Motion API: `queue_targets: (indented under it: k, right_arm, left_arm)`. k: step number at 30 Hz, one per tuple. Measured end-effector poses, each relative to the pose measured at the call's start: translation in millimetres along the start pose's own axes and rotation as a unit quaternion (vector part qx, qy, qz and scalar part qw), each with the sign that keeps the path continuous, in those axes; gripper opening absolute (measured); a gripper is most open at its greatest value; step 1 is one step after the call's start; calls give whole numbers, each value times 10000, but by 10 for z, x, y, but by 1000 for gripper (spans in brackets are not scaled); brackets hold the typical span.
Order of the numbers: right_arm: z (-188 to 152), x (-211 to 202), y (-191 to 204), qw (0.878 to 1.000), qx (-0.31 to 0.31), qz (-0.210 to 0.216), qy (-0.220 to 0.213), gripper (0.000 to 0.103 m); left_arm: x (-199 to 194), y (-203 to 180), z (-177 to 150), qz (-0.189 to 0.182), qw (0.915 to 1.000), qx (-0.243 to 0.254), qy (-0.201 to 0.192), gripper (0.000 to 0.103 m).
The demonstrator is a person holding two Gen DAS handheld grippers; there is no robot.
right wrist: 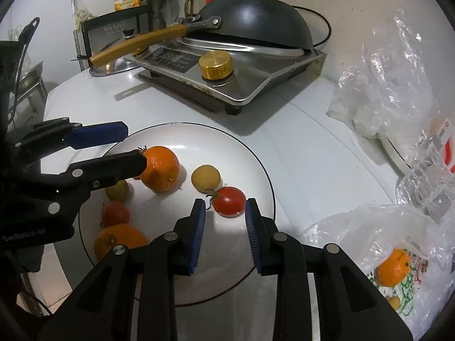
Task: Organize fruits
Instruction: 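Open the left gripper to set the orange down while the right gripper releases the tomato onto the plate, then move both open grippers back over the orange and yellow fruit on the bag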
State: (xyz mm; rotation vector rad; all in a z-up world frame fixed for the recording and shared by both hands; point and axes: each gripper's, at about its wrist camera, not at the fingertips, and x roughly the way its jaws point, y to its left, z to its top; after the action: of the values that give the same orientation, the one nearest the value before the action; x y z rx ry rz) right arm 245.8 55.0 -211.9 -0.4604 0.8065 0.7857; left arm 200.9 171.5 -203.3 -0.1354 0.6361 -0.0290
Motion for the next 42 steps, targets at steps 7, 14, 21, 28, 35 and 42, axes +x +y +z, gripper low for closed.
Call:
queue_targets:
  k: [7,14,21,28,35,42]
  right_arm:
    - [-57,-189,-27,9999,12,-47,-104,30]
    - [-159,-384,-53,9997,50,-111,-212,30]
    - [-264,-572,-133,9992,170,-160,-334,30]
    - [-353,-725,-186,9985,256,-187,-437,37]
    - [-496,-879,-298,9976,398,-221,-530,37]
    - [-616,-1020,-442,9961,540,-312,-617,37]
  left_arm:
    - [-69,-92,4,30,10000,43,-45,51]
    - [-191,-217,0,42,9998,58,-169,81]
    - [-262,-346,15,82,9997,146,-197,81]
    - [-313,-521,-1,80,9995,234,-175,81]
    - [-345,-717,-8,-3,9993,355,-148,81]
    - [-346,-976,9,-72,9983,555,-140,81]
